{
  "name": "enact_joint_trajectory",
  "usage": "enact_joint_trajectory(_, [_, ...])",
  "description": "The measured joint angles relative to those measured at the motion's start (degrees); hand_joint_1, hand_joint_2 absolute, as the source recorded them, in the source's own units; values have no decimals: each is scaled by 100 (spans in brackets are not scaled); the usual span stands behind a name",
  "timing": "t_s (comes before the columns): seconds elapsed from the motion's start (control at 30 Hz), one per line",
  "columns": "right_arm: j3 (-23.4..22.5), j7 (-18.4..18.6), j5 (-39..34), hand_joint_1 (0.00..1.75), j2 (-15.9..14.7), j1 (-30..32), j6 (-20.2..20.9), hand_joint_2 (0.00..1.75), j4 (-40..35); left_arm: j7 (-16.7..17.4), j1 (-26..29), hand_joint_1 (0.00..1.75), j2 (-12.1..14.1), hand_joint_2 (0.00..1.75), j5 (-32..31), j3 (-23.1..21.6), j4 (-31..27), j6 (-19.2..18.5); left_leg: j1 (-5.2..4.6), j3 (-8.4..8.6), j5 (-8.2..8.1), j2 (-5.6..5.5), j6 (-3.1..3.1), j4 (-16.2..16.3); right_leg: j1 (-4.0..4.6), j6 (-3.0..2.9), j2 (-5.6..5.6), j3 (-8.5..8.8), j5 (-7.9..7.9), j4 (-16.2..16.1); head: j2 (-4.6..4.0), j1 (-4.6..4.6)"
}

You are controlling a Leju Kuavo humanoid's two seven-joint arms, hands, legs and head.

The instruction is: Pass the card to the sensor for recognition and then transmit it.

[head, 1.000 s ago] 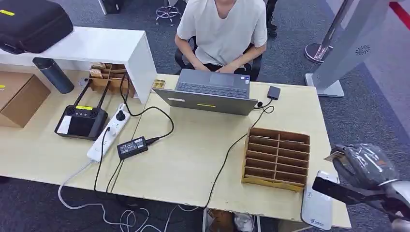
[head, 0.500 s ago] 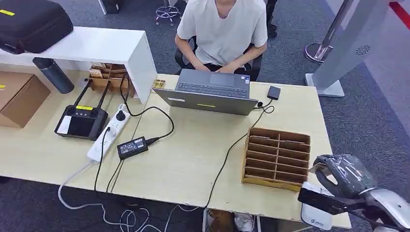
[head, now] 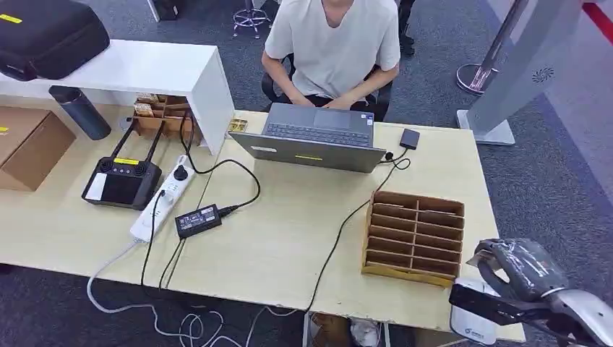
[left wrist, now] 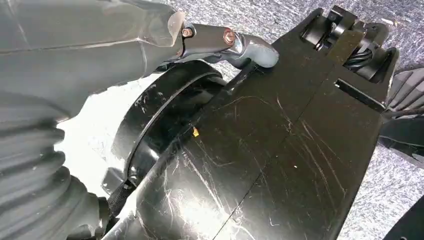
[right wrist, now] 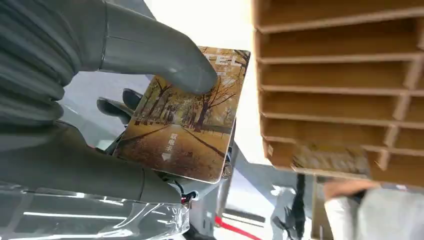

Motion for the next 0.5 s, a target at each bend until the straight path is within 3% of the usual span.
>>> enact_joint_trajectory(0.5, [-278,116,6,175,-31,442,42,175,26,-33,22,0,-2,175,-75,92,0,9,0,4,-2,7,3,0,0,0,6,0,0,0,0,0])
